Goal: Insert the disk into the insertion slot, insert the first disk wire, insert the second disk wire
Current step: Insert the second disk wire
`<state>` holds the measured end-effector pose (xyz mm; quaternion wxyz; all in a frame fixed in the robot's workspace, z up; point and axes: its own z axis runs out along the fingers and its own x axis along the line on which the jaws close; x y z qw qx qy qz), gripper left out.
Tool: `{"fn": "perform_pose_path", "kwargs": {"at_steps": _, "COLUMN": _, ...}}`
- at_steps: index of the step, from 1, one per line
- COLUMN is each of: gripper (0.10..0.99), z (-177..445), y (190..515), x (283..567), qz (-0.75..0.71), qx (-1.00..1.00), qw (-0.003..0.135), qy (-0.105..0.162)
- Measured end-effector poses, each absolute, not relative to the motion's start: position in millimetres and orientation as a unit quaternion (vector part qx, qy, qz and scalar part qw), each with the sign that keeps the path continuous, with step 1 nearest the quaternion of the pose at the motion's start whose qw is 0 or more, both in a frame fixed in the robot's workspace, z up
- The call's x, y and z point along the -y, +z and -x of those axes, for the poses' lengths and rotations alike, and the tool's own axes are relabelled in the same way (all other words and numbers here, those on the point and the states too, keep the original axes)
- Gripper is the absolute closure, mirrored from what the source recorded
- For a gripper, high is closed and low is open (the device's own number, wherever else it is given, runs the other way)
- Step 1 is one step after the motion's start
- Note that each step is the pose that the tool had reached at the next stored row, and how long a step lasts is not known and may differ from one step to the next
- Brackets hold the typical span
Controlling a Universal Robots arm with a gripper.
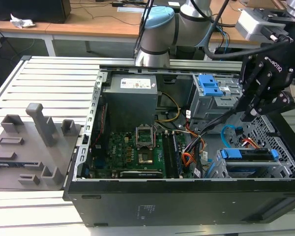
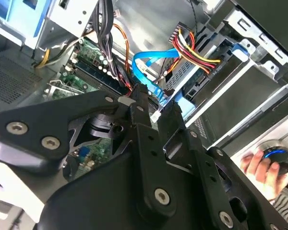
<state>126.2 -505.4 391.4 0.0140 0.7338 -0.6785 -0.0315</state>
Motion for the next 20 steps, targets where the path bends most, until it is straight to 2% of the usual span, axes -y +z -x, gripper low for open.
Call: {"fn": "perform_pose_path", "kwargs": {"at_steps": 20, "gripper": 0.725, "z": -121, "y": 367, "x": 506, "qz": -0.754, "qx": 0.656, "qw": 0.016, "qy": -0.03}}
